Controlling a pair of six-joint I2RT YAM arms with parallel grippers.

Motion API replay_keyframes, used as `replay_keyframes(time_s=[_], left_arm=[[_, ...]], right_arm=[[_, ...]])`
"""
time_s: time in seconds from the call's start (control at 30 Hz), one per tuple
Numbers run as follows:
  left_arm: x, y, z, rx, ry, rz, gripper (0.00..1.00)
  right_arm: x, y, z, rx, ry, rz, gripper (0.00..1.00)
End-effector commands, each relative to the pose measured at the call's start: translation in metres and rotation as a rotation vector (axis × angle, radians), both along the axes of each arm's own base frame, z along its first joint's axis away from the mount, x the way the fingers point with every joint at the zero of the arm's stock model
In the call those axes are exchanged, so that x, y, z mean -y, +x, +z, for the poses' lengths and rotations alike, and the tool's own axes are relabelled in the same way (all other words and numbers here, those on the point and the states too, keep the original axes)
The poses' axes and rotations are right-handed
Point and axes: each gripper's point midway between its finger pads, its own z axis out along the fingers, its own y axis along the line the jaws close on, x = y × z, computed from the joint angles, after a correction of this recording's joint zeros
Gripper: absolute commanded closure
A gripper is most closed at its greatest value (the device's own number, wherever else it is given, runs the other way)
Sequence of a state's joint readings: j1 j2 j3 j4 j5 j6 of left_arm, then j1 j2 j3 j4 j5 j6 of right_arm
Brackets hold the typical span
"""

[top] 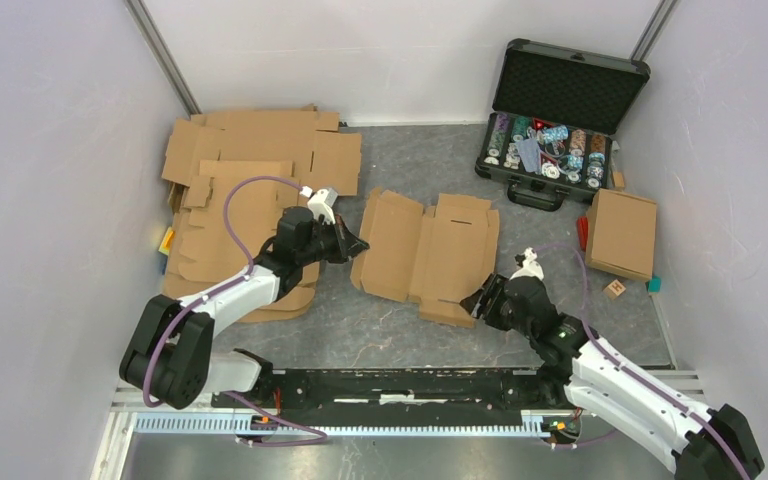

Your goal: Fold the paper box

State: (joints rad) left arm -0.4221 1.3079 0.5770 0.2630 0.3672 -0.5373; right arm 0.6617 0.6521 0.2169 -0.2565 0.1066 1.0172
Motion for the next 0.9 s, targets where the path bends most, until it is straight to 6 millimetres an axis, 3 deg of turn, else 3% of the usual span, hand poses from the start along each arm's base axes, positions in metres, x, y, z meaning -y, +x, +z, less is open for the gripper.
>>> replay_keyframes(time_s=[0.0, 0.2, 0.4, 0.63, 0.73, 0.87], left_arm=[[0.003, 0.005, 0.013, 0.065, 0.001, -0.019, 0.97], [0.003, 0.005, 0.012, 0.063, 0.002, -0.021, 0.97], [0.003, 0.005, 0.011, 0.059, 0.003, -0.024, 0.97], [0.004, 0.004, 0.01, 0.054, 0.002, -0.029, 0.97], [0.004, 0.004, 0.009, 0.051, 0.003, -0.031, 0.97], [0.005, 0.005, 0.01, 0.053, -0.001, -0.033, 0.97]], right_arm=[[0.005, 0.021, 0.029, 0.09, 0.016, -0.077, 0.4], [0.009, 0.026, 0.027, 0.104, -0.055, -0.05, 0.42], [0.02, 0.03, 0.008, 0.078, -0.13, -0.079, 0.49], [0.039, 0.032, -0.015, 0.053, -0.224, -0.102, 0.45], [0.041, 0.038, -0.005, 0.083, -0.26, -0.088, 0.31], [0.042, 0.051, 0.023, 0.189, -0.291, -0.065, 0.27]])
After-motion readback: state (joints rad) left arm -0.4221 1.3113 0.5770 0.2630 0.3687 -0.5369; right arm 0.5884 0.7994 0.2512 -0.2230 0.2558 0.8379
